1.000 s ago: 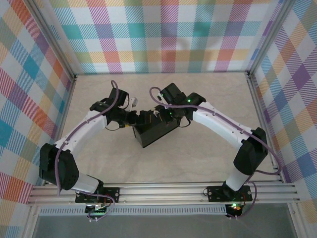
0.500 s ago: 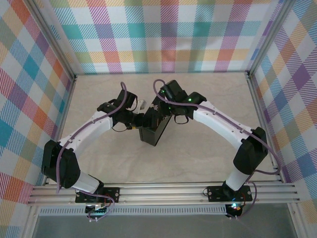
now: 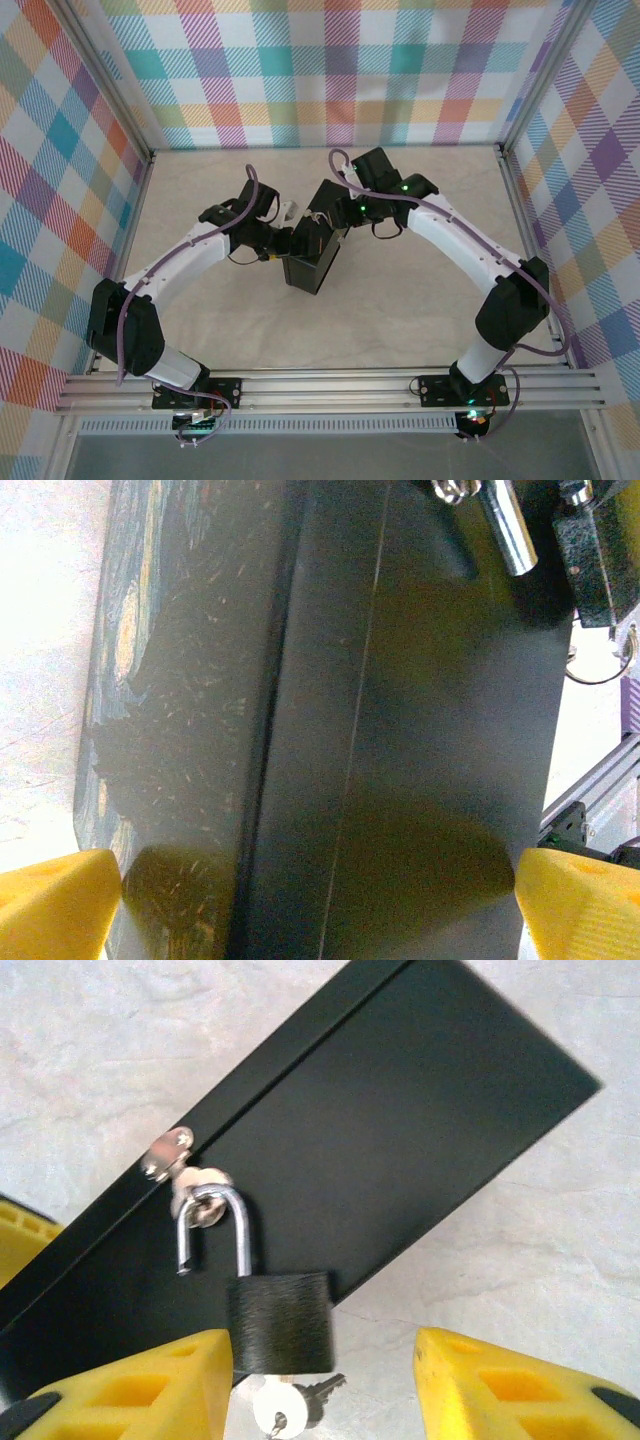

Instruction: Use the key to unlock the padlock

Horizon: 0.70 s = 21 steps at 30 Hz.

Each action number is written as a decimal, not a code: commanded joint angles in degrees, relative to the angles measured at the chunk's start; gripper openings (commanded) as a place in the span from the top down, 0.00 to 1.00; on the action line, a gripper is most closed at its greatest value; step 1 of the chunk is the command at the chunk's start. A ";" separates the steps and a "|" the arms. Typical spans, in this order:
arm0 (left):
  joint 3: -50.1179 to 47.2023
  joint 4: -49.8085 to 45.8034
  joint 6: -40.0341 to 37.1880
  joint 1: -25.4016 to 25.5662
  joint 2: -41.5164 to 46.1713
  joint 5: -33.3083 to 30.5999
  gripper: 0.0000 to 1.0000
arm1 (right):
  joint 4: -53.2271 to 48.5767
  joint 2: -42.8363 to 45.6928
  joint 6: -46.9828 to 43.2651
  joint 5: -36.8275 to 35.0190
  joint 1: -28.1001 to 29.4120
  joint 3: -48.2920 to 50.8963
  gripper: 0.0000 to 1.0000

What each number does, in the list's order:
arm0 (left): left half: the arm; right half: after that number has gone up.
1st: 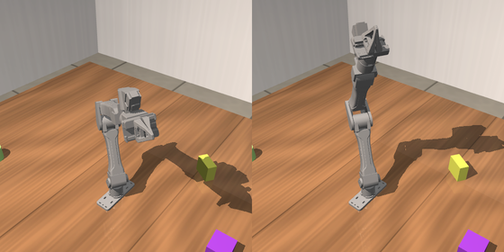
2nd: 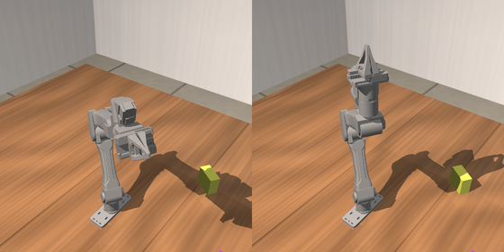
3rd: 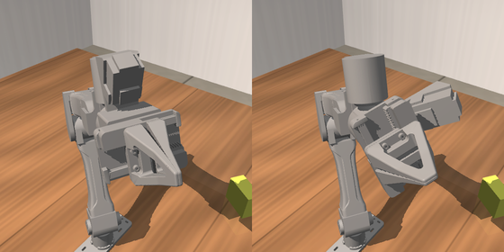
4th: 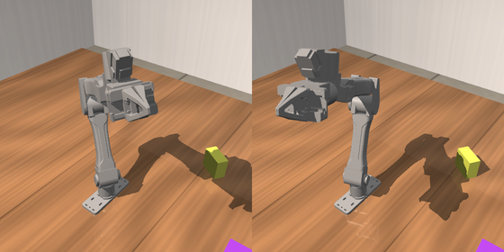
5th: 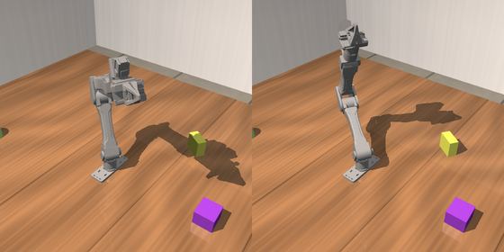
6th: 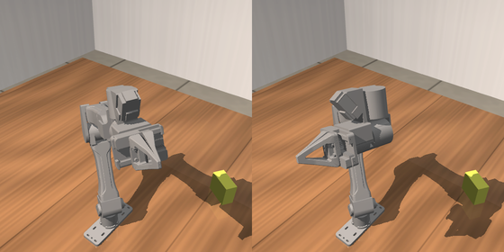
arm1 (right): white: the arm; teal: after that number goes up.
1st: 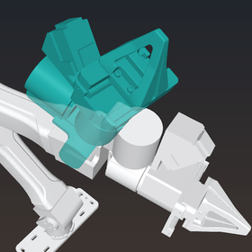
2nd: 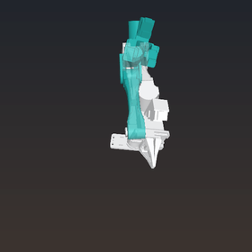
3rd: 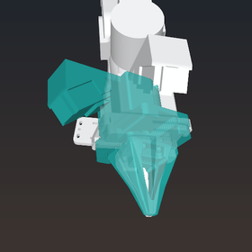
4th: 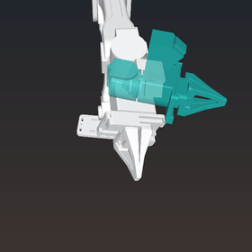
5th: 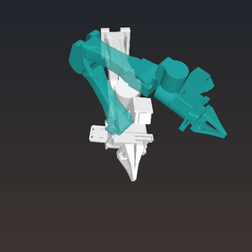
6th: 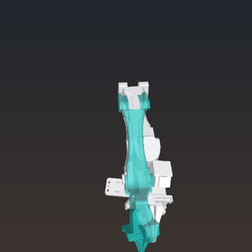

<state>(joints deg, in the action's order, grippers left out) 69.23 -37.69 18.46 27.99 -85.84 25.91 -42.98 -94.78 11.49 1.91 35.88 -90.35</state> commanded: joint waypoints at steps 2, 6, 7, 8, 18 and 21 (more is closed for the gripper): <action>1.43 -0.80 0.27 0.62 -0.82 -0.25 0.00 | -0.77 -0.43 -1.79 2.76 0.60 -0.60 0.48; 1.43 -0.98 0.03 0.58 -1.08 -0.13 0.00 | -1.79 -2.14 -2.32 2.94 0.73 -1.96 0.47; 1.48 -1.02 0.06 0.58 -1.16 -0.16 0.00 | -2.23 -2.71 -2.57 2.73 0.98 -2.46 0.46; 1.41 -1.01 0.08 0.58 -1.29 -0.15 0.00 | -2.75 -3.32 -2.73 2.37 1.11 -3.07 0.46; 1.22 -0.94 -0.63 0.44 -1.10 -0.07 0.00 | -7.75 -8.22 -3.81 -3.72 3.47 -7.27 0.54; 0.91 -0.87 -0.83 0.39 -0.82 -0.07 0.00 | -8.21 -8.41 -1.87 -5.01 3.45 -7.56 0.68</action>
<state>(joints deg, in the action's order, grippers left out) 69.28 -37.39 18.44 27.99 -85.91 25.87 -48.60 -102.39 9.04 -0.86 38.89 -96.47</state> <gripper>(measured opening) 0.997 0.341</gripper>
